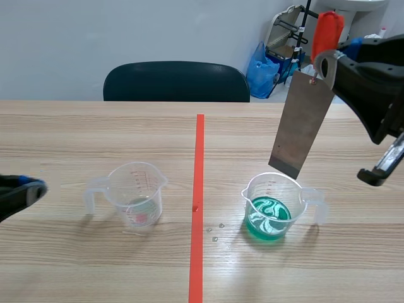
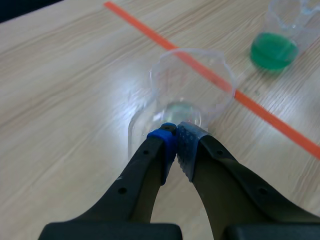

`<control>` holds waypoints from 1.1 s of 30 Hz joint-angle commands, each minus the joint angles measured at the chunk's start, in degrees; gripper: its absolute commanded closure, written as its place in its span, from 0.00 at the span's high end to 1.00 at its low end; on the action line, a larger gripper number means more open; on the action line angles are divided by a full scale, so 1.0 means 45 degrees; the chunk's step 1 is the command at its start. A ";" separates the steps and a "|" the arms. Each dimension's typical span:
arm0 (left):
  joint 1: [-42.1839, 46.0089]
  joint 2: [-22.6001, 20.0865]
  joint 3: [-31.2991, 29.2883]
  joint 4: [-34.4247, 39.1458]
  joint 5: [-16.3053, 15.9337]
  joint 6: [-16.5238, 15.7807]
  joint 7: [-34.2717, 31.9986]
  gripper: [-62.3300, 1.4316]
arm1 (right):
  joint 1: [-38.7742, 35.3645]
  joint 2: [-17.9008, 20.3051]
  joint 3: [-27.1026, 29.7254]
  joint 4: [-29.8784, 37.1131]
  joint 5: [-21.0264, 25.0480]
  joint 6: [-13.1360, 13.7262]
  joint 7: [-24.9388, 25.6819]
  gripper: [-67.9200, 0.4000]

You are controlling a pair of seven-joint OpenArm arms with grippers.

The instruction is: Do the redox reaction experiment

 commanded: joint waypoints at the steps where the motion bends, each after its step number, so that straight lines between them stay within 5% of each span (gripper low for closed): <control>1: 0.1365 0.0350 -0.0699 0.0053 0.0068 -0.0083 -0.0636 0.06 | 0.0083 0.0117 0.0146 0.0257 0.0233 -0.0044 0.0238 0.02; 5: 0.4755 0.1122 -0.3191 0.0053 0.1205 0.0325 -0.2443 0.06 | 0.0087 0.0117 0.0146 0.0257 0.0233 -0.0044 0.0238 0.02; 10: 0.7902 0.3293 -0.5824 0.0053 0.3104 0.1292 -0.4527 0.07 | 0.0087 0.0117 0.0146 0.0257 0.0233 -0.0044 0.0238 0.02; 17: 1.0642 0.5668 -0.7261 0.0053 0.5688 0.2259 -0.6373 0.11 | 0.0087 0.0117 0.0146 0.0257 0.0233 -0.0044 0.0238 0.02; 24: 1.1866 0.6853 -0.7373 0.0058 0.6003 0.4177 -0.7208 0.49 | 0.0087 0.0121 0.0146 0.0257 0.0233 -0.0044 0.0238 0.02; 30: 1.1866 0.7339 -0.7475 0.0049 0.5872 0.4221 -0.8199 0.94 | 0.0087 0.0117 0.0146 0.0257 0.0233 -0.0015 0.0238 0.02; 33: 1.1866 0.7388 -0.7475 0.0044 0.5571 0.4221 -0.8228 1.00 | 0.0087 0.0117 0.0146 0.0257 0.0233 -0.0010 0.0238 0.02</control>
